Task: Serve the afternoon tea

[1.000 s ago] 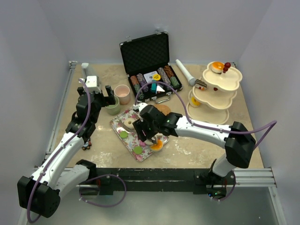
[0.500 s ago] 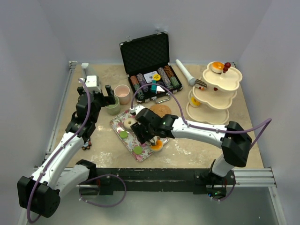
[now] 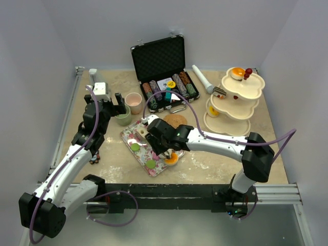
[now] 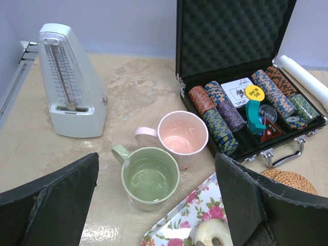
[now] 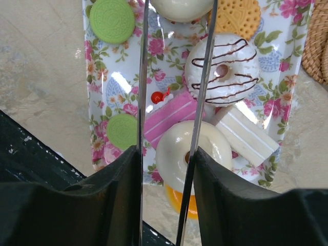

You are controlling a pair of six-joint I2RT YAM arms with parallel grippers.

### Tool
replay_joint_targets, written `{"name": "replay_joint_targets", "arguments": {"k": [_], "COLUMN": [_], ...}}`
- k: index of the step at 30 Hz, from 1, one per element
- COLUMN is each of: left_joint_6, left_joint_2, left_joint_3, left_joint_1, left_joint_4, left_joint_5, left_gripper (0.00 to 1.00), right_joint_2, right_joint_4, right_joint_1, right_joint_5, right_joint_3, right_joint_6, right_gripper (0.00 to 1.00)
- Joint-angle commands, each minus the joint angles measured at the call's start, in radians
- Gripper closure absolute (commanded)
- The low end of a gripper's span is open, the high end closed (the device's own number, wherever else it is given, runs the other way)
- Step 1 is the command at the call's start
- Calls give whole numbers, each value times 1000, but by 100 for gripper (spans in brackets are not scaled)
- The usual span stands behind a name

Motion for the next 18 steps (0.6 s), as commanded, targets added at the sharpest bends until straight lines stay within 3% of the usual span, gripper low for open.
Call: {"name": "replay_joint_targets", "arguments": {"k": [1, 9, 18], "left_joint_6": [16, 17, 16], "left_joint_2": [1, 1, -5], "left_joint_3": [46, 46, 47], "left_joint_1": [-5, -5, -5], "left_joint_4": [17, 15, 15], "left_joint_5": [-2, -5, -4], "left_gripper": [0, 0, 0], "right_joint_2": [-1, -50, -256], "right_joint_4": [-7, -95, -1], "right_joint_1": [3, -64, -383], "right_joint_5": [79, 174, 87], "right_joint_3": [81, 152, -64], "right_joint_6": [11, 38, 89], "right_gripper": [60, 62, 64]}}
